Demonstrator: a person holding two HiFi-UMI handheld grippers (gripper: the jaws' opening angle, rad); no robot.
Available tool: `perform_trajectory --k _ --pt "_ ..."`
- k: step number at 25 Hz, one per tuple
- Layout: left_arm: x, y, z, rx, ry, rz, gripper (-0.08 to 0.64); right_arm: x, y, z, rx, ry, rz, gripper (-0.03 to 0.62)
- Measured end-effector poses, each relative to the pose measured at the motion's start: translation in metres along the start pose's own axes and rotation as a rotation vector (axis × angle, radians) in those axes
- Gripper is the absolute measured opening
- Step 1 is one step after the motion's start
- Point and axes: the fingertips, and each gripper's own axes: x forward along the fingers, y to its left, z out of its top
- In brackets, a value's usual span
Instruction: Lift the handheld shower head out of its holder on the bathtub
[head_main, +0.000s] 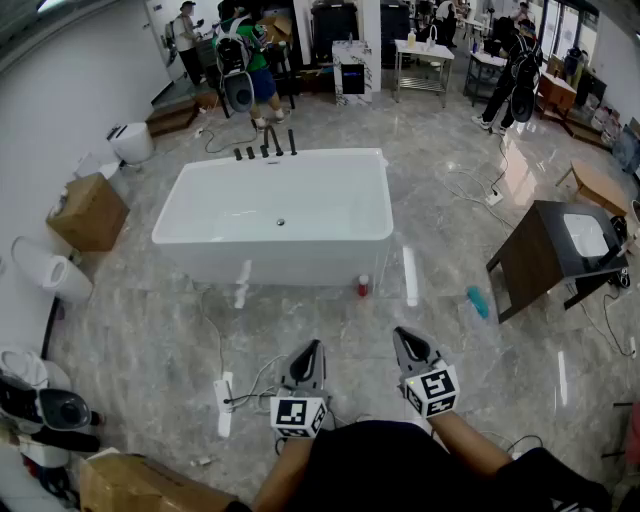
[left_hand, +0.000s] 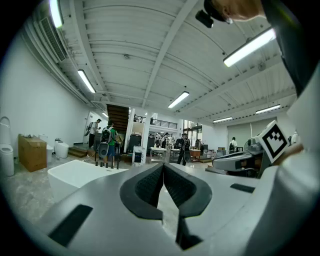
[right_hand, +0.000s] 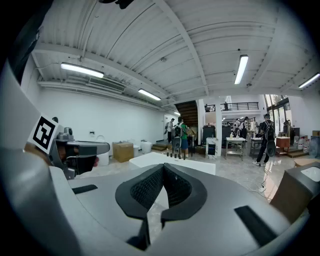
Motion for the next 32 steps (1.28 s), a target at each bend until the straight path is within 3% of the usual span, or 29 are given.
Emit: perform_trajectory --k 13,28,30,32 --pt "0.006 -0.019 -0.004 -0.021 -0.028 -0.025 0.003 -0.016 -0.016 -0.004 0.038 -0.033 -0.036 -0.002" --pt "-0.014 -0.029 -0.013 -0.034 -0.022 -0.039 0.009 -0.032 0.0 -0.015 0.051 -0.035 0.029 0.002" --pt "-0.015 -0.029 -0.017 -0.037 -0.006 -0.046 0.112 -0.031 0.002 -0.016 0.054 -0.029 0.038 0.037" --pt "-0.016 -0.027 -0.021 -0.044 0.004 -0.042 0.169 -0.03 0.004 -0.02 0.072 -0.021 0.049 0.146"
